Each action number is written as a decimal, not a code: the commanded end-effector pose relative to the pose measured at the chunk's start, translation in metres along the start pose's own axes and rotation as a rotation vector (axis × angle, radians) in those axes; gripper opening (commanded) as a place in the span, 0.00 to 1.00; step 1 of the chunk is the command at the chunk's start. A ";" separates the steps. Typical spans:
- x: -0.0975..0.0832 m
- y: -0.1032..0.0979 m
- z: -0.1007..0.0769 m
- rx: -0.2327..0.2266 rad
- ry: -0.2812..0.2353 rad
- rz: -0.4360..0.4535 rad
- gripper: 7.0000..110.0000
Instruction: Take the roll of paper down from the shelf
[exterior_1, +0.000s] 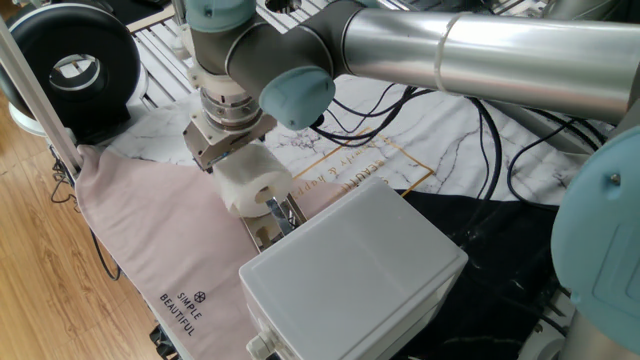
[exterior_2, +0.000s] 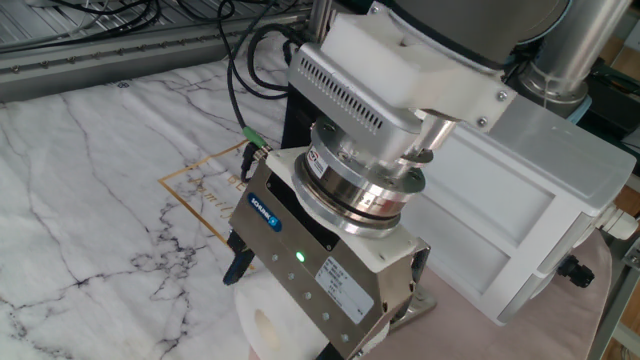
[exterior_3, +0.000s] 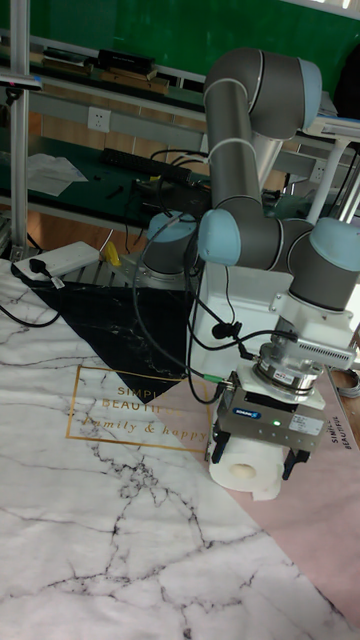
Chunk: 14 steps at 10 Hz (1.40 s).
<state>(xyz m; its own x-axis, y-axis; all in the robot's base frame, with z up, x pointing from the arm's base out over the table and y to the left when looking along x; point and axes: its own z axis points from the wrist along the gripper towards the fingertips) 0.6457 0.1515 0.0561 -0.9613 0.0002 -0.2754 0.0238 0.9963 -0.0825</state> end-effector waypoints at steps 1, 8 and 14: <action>-0.009 0.000 -0.003 0.002 -0.022 -0.018 0.00; 0.024 -0.028 -0.027 0.111 0.132 -0.011 0.00; 0.055 -0.032 -0.025 0.041 0.185 0.077 0.97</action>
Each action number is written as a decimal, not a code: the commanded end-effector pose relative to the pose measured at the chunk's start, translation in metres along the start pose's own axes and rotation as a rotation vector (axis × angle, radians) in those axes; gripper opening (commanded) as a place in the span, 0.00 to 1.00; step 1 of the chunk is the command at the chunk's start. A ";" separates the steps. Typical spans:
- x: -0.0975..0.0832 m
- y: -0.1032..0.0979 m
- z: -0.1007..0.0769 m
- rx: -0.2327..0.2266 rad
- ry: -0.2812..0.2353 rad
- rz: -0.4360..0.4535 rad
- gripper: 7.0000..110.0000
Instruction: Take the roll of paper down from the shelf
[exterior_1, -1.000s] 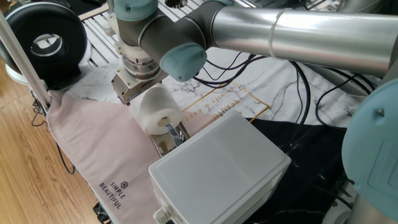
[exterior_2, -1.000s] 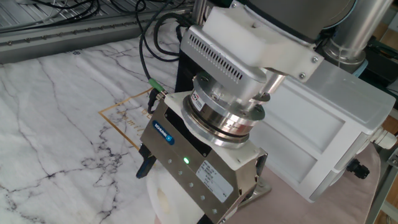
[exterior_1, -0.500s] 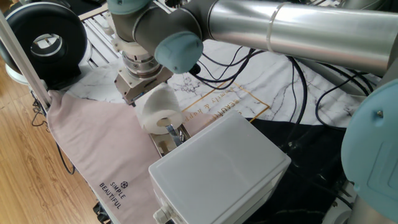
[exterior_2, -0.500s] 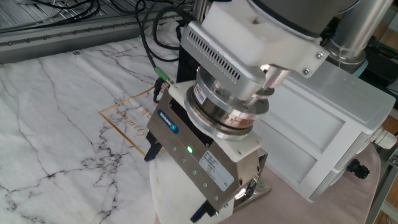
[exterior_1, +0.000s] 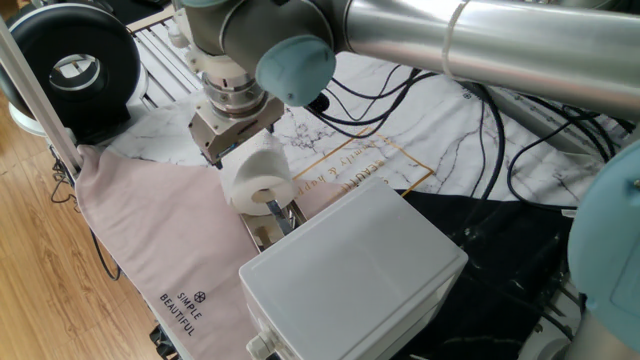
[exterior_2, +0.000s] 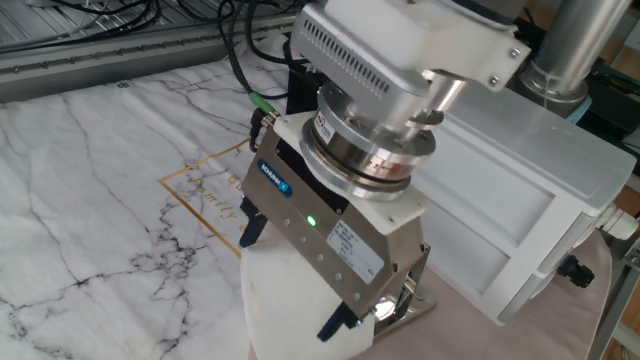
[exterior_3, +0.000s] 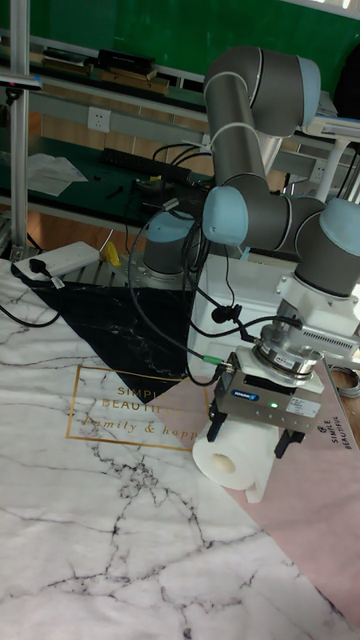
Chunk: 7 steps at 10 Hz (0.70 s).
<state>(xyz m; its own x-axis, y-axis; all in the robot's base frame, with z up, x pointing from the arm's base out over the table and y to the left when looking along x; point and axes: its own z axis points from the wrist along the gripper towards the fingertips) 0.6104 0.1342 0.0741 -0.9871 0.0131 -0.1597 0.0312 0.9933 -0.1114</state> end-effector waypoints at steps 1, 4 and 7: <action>0.033 -0.015 0.005 0.005 0.077 0.094 0.97; 0.021 0.003 -0.007 -0.074 0.039 0.122 0.97; 0.001 0.022 0.005 -0.152 -0.040 0.142 0.97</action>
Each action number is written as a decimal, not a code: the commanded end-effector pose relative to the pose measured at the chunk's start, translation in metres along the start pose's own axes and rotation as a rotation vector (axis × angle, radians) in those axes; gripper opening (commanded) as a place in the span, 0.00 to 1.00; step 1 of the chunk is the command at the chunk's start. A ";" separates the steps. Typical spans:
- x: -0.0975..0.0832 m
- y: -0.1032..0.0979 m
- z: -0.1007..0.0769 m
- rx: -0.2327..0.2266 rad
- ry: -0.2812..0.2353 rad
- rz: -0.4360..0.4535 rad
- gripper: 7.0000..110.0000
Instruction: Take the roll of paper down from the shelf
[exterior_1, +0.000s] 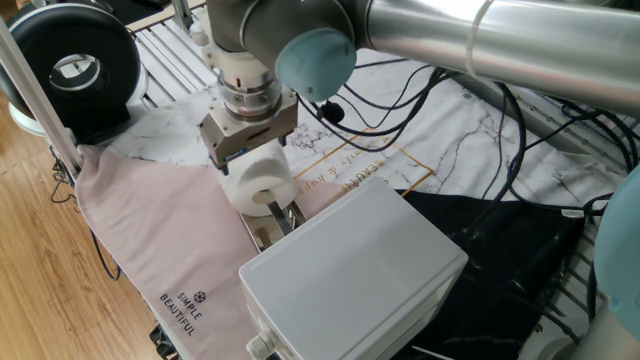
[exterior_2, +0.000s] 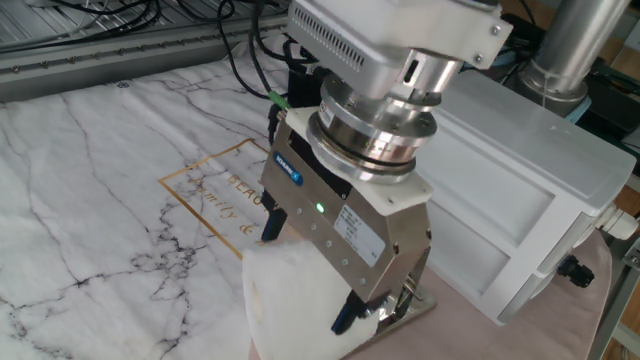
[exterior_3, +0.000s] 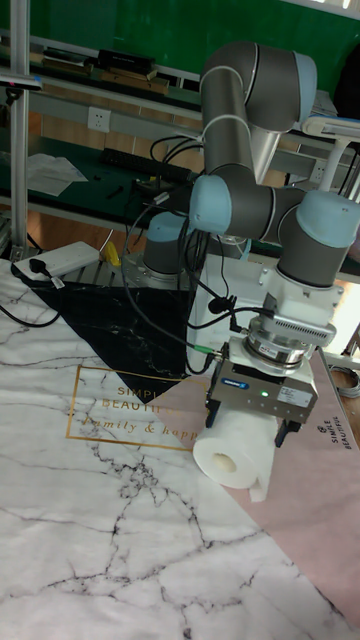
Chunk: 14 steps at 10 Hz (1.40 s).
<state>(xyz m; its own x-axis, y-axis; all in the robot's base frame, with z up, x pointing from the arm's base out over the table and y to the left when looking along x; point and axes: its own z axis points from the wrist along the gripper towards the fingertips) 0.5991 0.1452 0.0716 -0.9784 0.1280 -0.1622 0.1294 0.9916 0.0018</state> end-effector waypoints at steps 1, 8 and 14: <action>-0.007 0.004 0.016 -0.029 -0.036 0.024 0.97; 0.014 -0.008 0.014 0.082 0.055 0.074 0.97; 0.039 -0.008 0.022 0.028 0.123 0.132 0.97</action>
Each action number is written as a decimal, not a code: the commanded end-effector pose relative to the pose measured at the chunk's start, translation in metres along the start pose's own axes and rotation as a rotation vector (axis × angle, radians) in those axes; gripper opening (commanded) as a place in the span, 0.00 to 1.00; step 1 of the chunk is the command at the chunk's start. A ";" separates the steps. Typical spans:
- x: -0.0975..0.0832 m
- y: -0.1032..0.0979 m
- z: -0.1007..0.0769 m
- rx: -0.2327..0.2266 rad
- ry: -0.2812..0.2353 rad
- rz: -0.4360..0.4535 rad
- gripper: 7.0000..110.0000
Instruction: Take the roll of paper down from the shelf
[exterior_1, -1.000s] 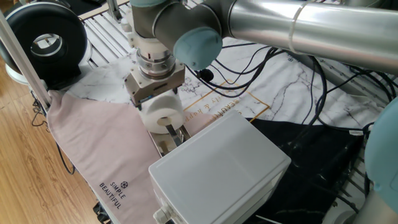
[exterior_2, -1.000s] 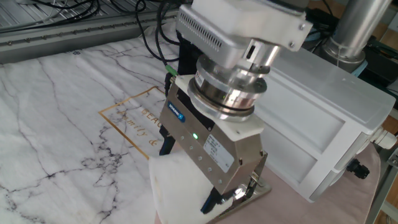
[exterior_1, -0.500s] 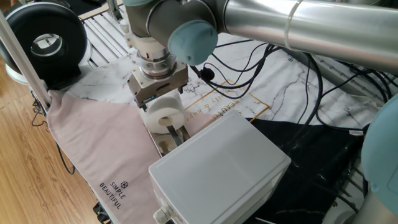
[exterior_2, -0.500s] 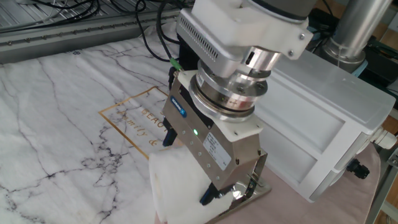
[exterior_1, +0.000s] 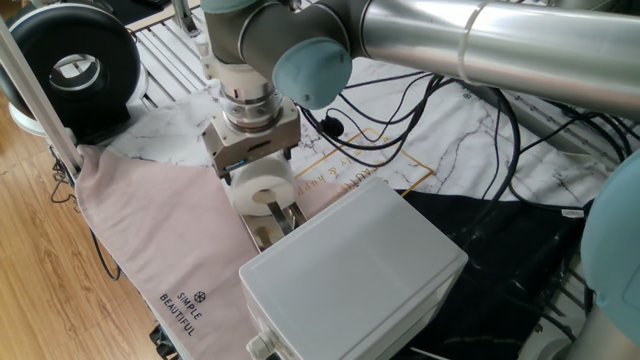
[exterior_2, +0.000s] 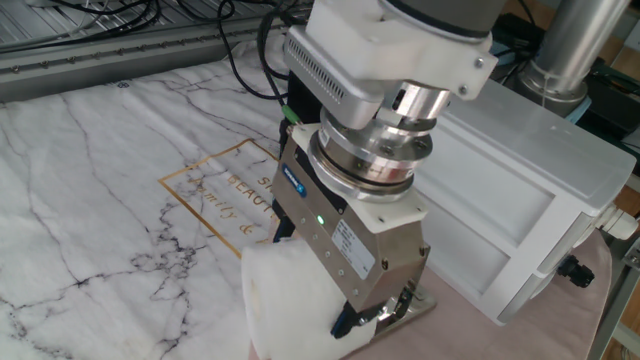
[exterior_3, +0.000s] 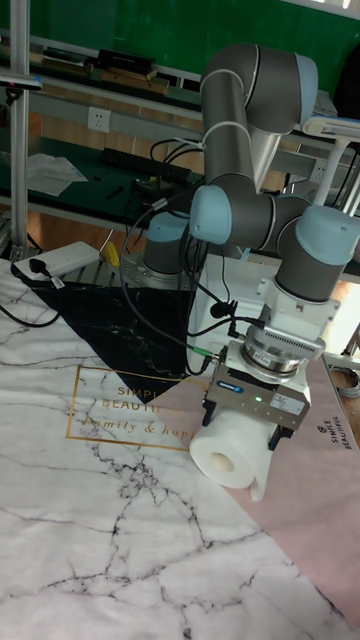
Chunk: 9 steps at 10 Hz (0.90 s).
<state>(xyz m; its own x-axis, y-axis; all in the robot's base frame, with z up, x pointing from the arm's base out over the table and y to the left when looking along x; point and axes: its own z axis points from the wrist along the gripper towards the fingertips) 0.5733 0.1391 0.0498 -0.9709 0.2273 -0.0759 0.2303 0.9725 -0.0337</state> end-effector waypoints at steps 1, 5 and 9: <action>0.013 0.003 0.011 -0.024 0.045 0.041 0.79; 0.021 0.009 0.011 -0.058 0.088 0.048 0.79; 0.016 -0.010 0.012 0.019 0.064 0.044 0.57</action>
<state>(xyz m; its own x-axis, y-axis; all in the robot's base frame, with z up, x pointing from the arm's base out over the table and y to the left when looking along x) 0.5571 0.1405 0.0358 -0.9654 0.2606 -0.0125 0.2608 0.9651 -0.0218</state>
